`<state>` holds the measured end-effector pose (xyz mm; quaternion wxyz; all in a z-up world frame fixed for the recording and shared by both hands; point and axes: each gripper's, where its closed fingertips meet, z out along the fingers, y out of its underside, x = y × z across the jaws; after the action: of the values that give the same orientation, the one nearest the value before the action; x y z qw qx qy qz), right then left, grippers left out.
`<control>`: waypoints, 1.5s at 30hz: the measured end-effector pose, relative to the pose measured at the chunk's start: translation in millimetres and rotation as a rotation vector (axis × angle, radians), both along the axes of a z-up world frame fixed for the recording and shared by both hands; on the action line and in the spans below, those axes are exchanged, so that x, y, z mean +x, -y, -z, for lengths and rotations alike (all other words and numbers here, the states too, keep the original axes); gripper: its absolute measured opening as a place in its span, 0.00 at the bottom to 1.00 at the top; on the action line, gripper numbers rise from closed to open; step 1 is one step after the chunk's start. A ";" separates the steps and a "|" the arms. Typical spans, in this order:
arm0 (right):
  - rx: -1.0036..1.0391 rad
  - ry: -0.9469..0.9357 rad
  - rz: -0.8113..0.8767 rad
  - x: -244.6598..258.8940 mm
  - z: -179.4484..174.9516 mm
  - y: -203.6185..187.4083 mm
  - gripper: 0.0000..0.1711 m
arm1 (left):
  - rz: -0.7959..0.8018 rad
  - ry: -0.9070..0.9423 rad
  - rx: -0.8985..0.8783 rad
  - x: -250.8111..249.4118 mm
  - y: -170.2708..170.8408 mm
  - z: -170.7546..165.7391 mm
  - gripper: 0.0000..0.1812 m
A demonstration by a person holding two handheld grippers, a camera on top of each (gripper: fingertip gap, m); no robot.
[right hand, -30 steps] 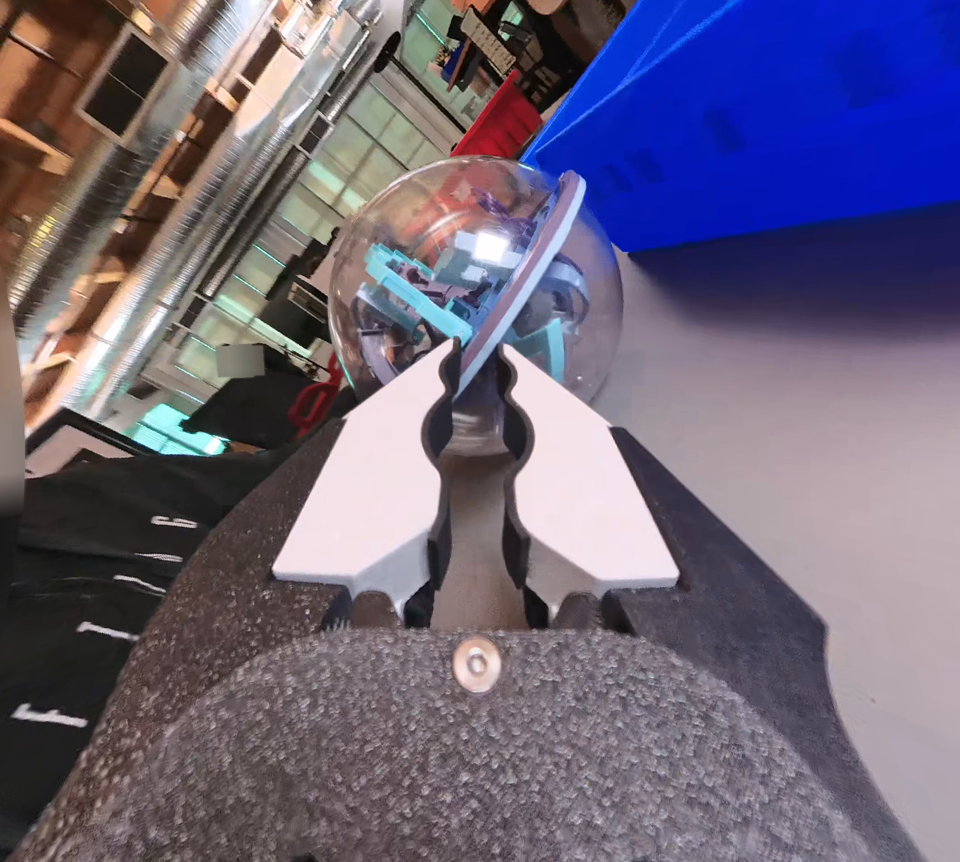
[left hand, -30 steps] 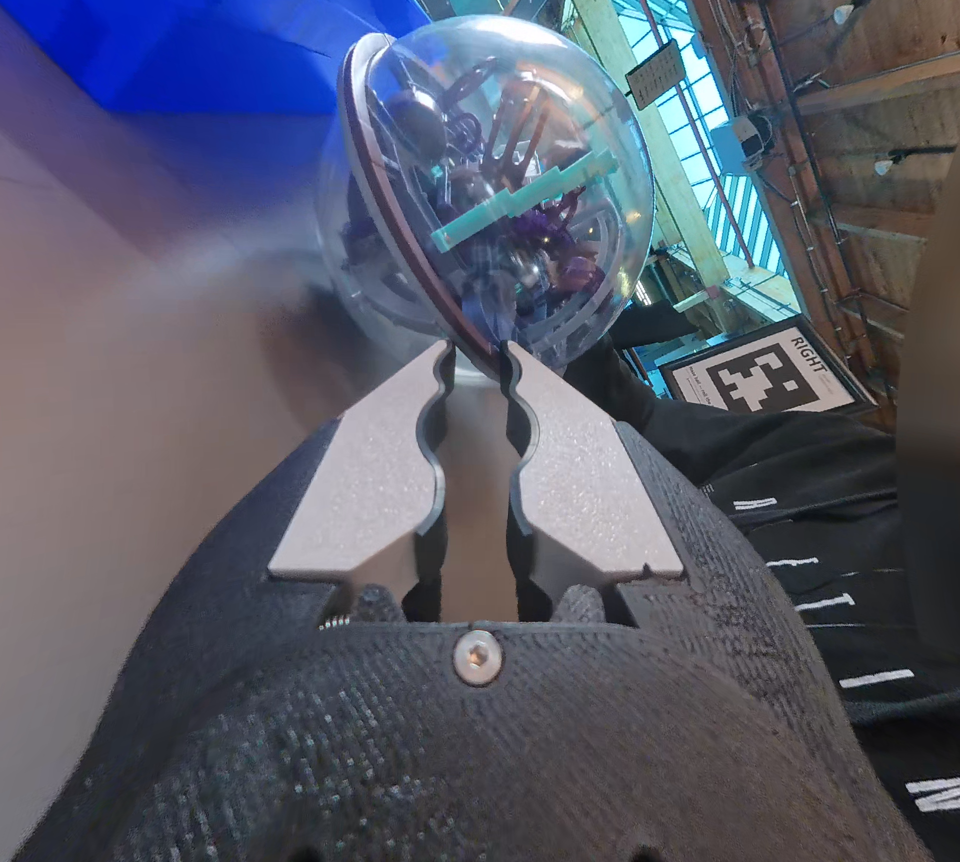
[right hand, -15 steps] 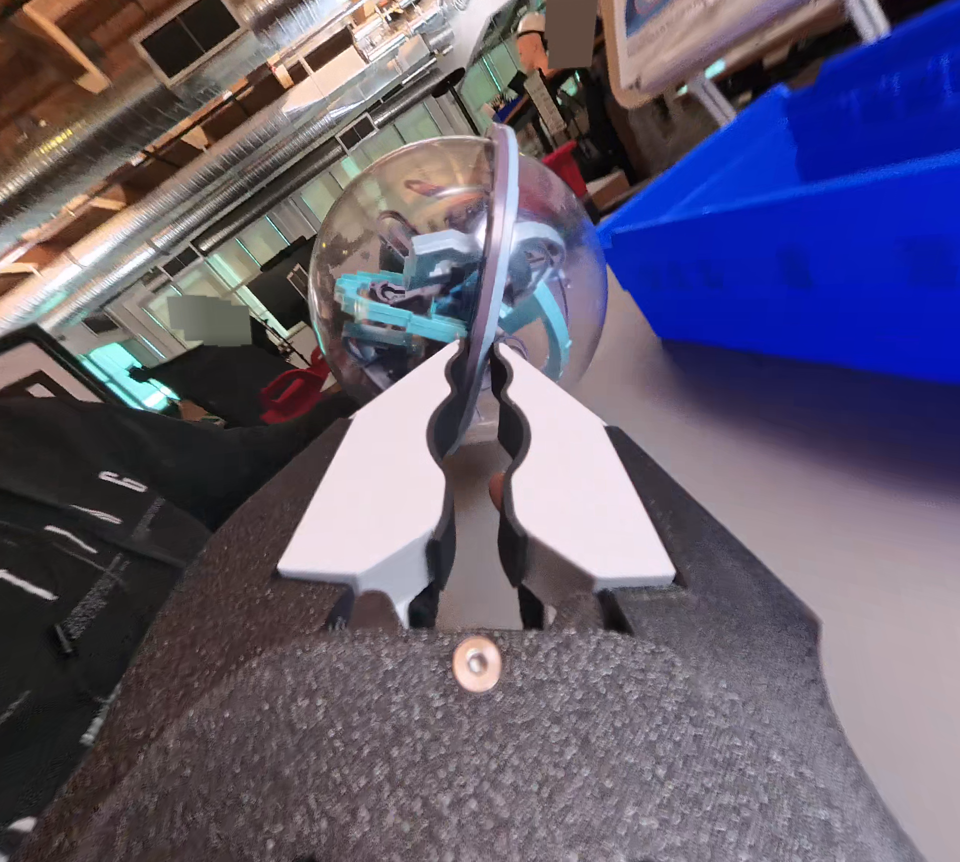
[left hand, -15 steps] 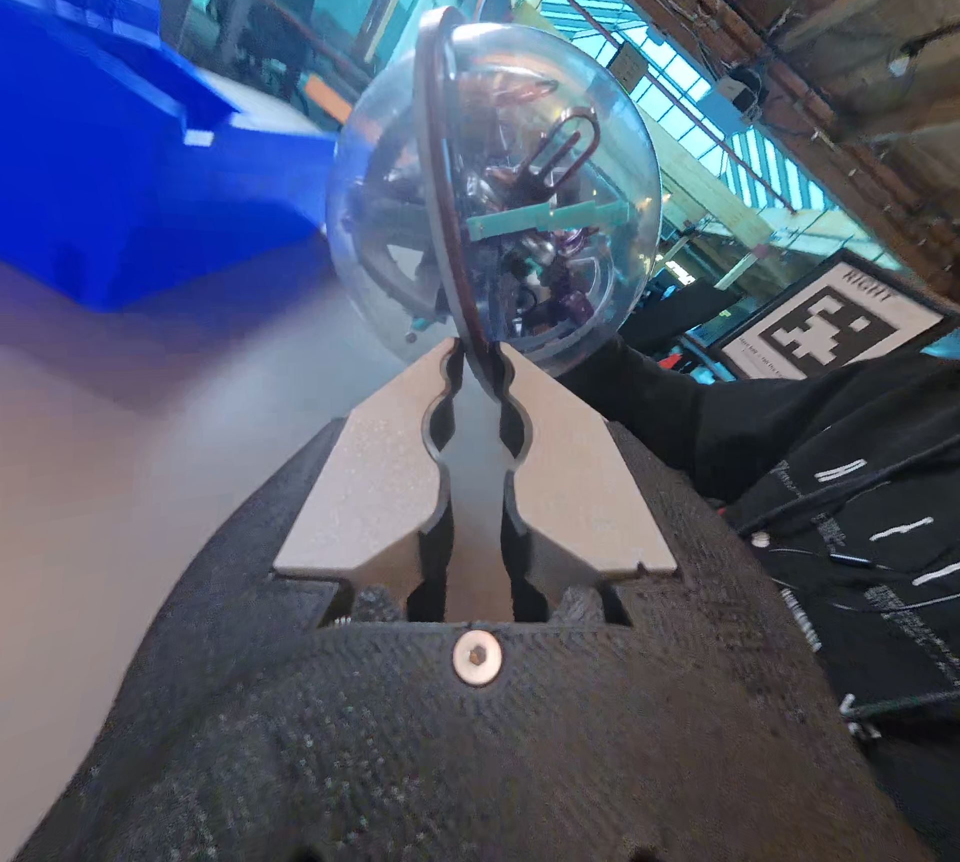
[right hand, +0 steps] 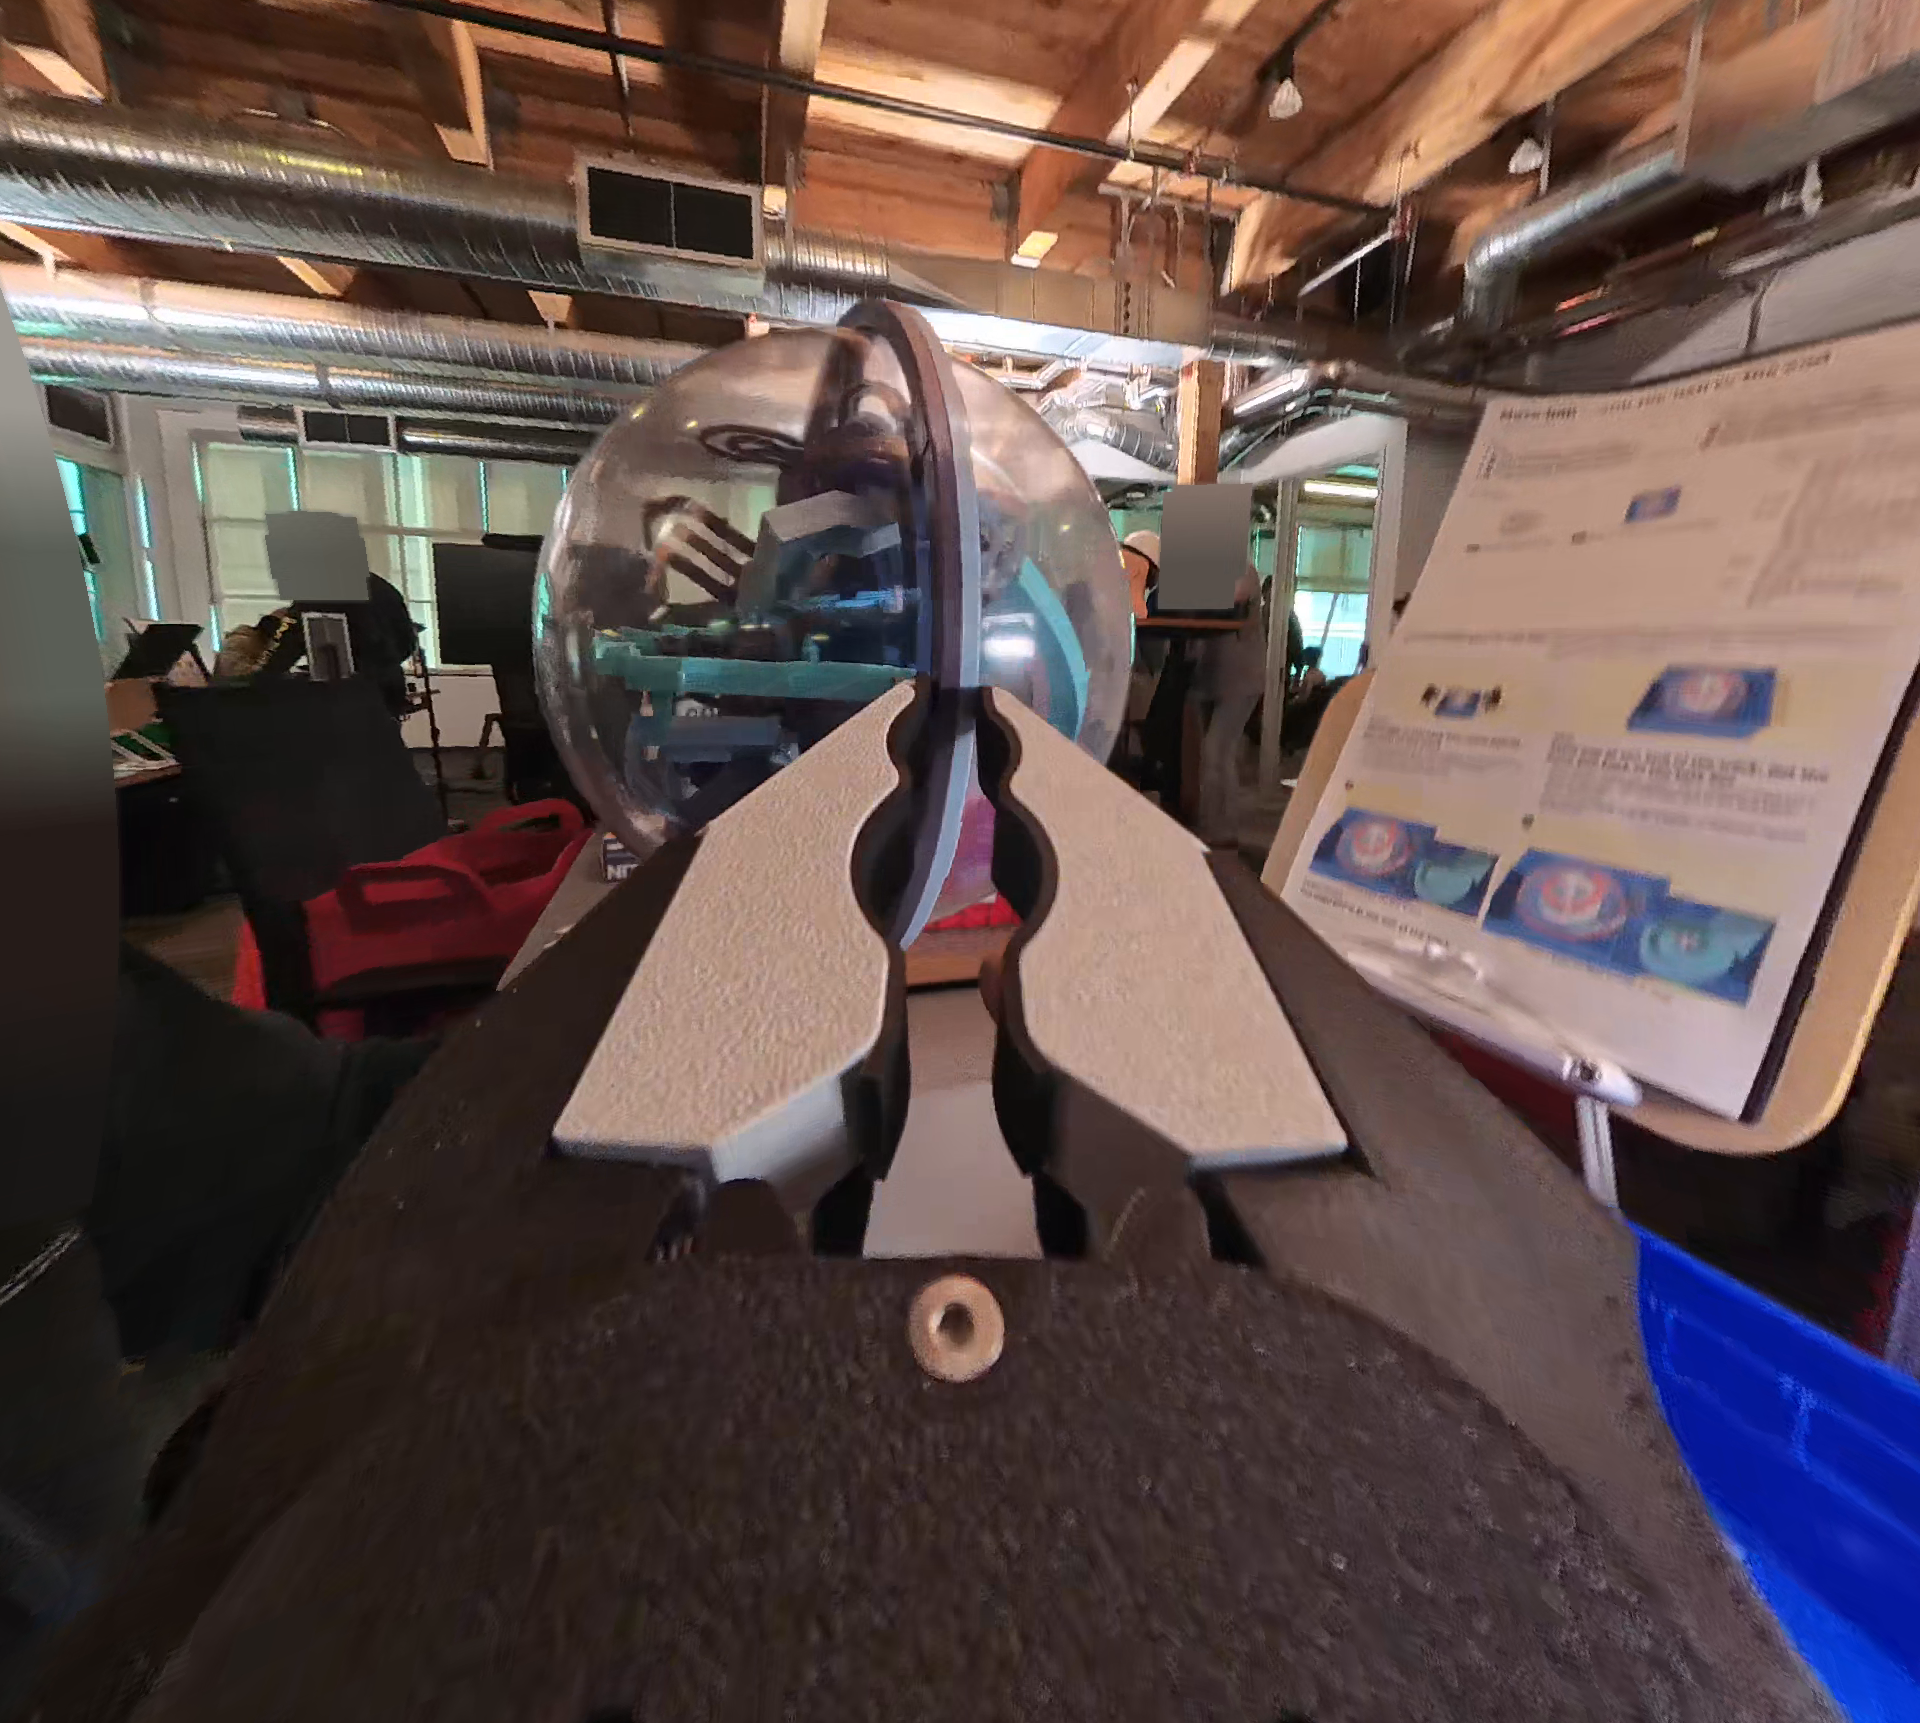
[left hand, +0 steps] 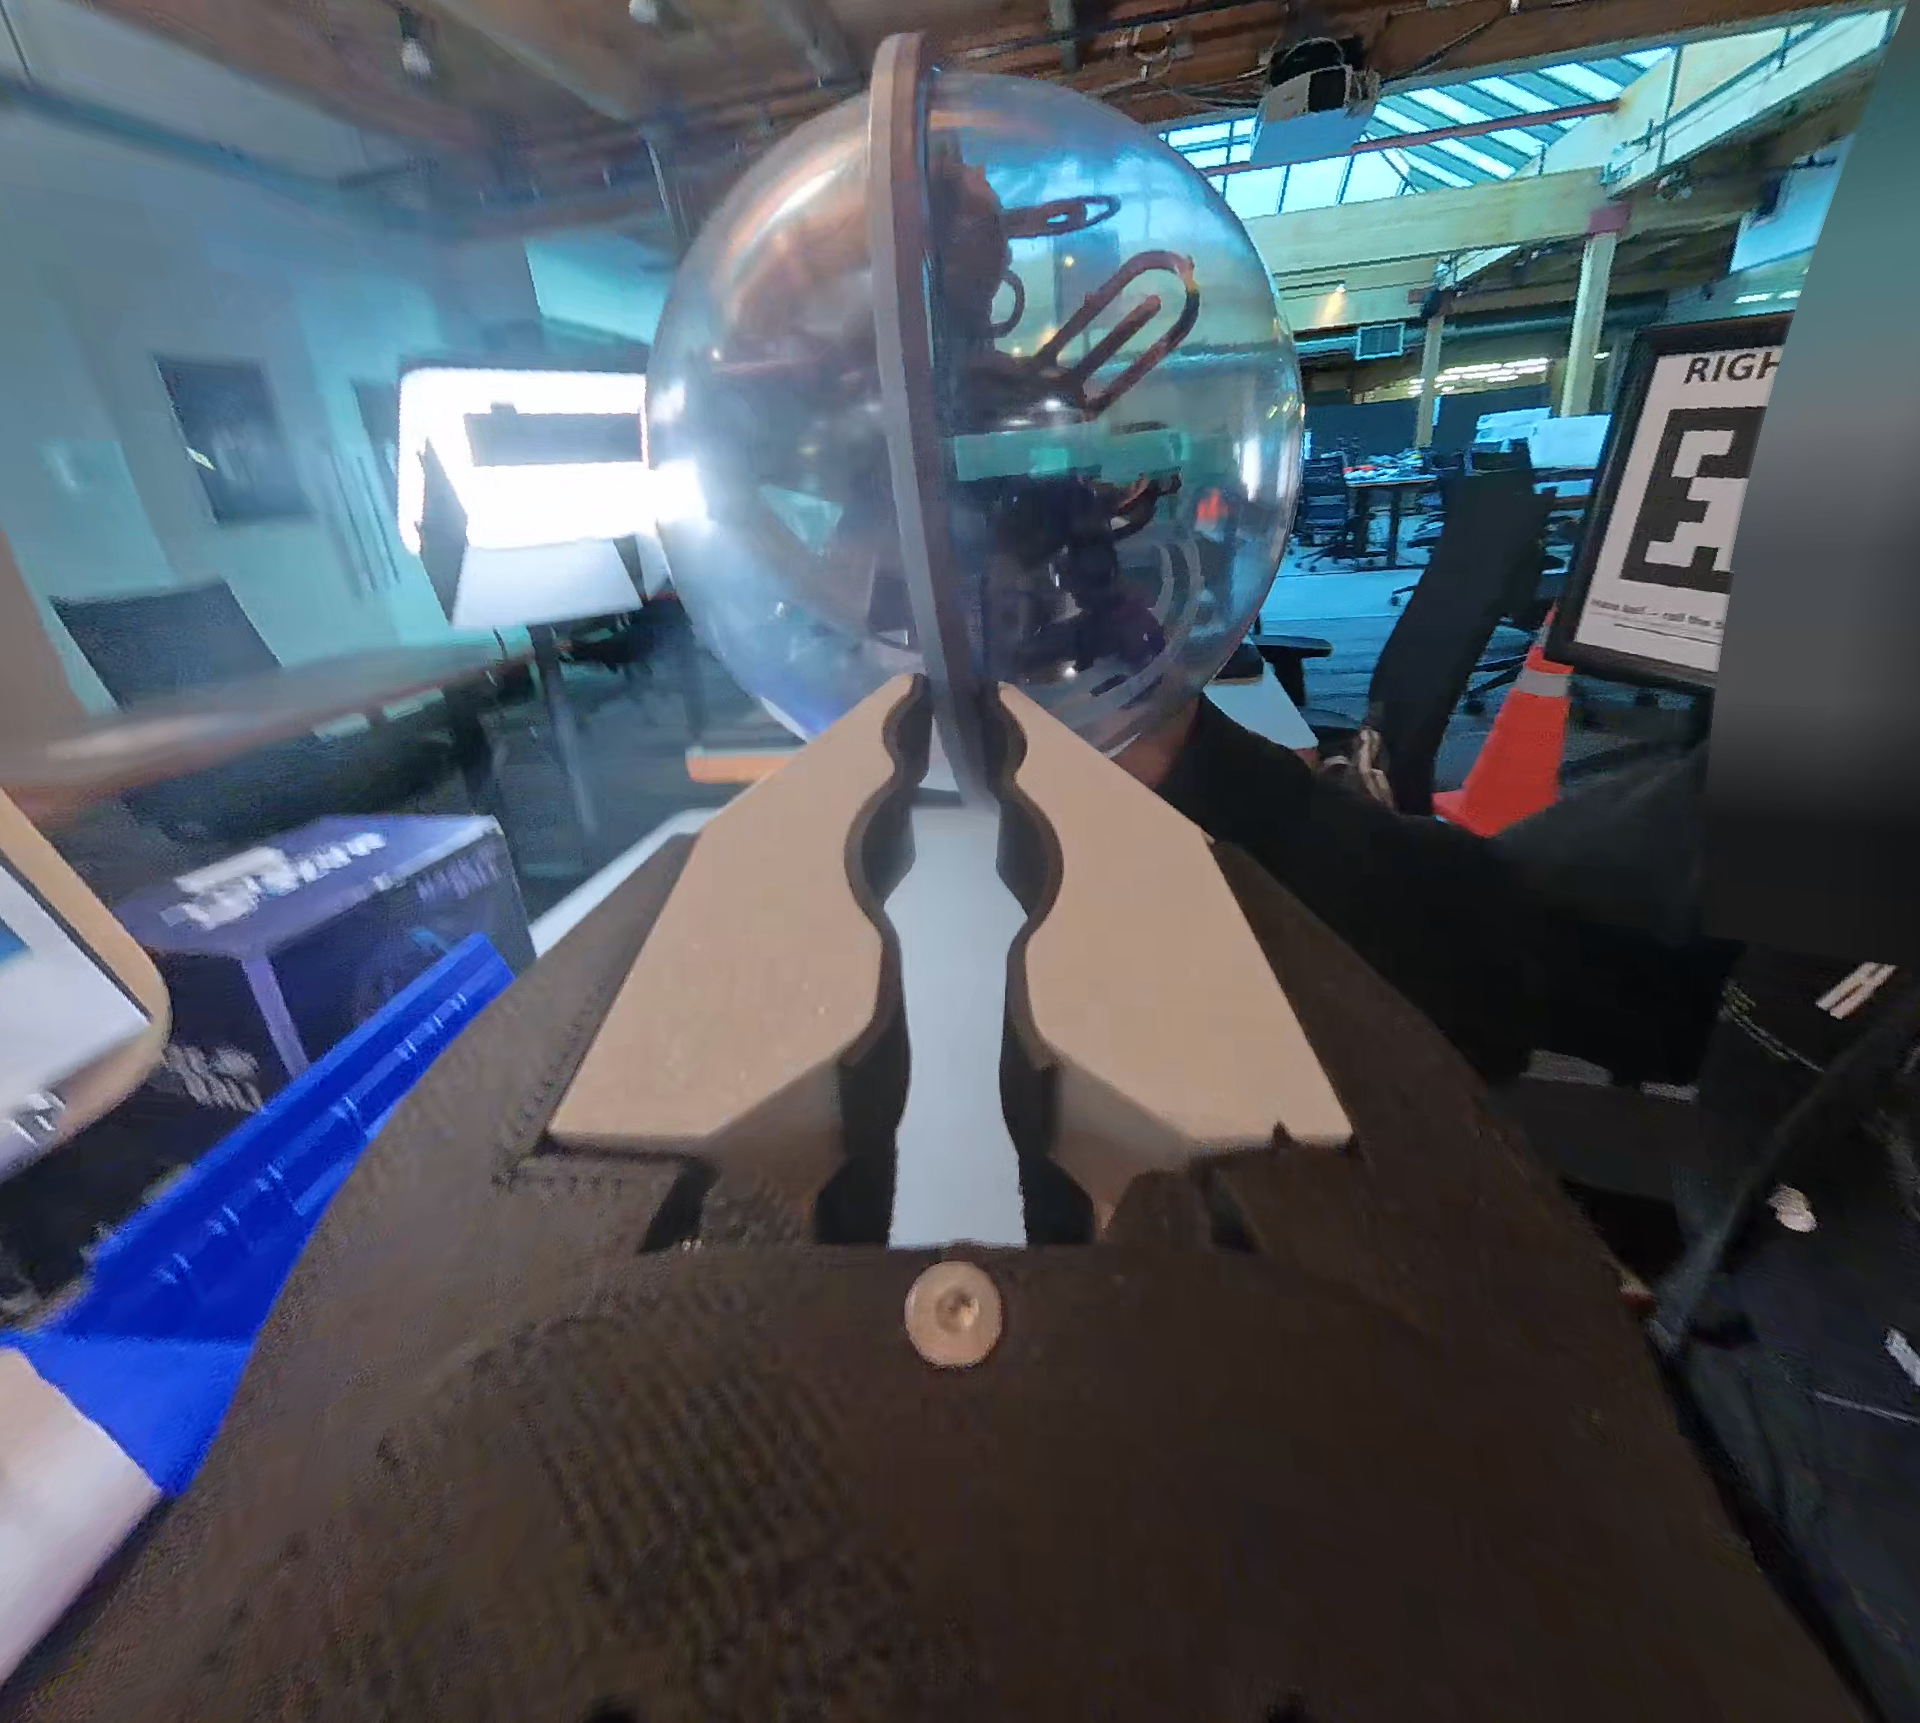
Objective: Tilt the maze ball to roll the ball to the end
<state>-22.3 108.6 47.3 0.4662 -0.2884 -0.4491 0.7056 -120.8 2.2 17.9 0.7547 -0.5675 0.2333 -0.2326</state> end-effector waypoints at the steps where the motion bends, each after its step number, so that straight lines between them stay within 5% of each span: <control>1: 0.015 -0.021 0.006 1.7 -8.2 3.4 0.03 | -0.013 -0.017 0.035 2.2 4.6 -9.6 0.05; 24: 0.111 -0.202 0.044 4.5 -2.7 17.9 0.02 | -0.166 -0.231 0.395 14.8 33.8 -35.9 0.04; 45: -0.077 0.005 0.060 -34.9 26.8 1.1 0.01 | -0.199 -0.079 0.229 2.7 28.6 -44.1 0.04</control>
<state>-57.2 107.5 20.6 0.4745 -0.3211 -0.4137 0.7075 -118.1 -26.4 62.1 0.8240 -0.5067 0.2302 -0.1062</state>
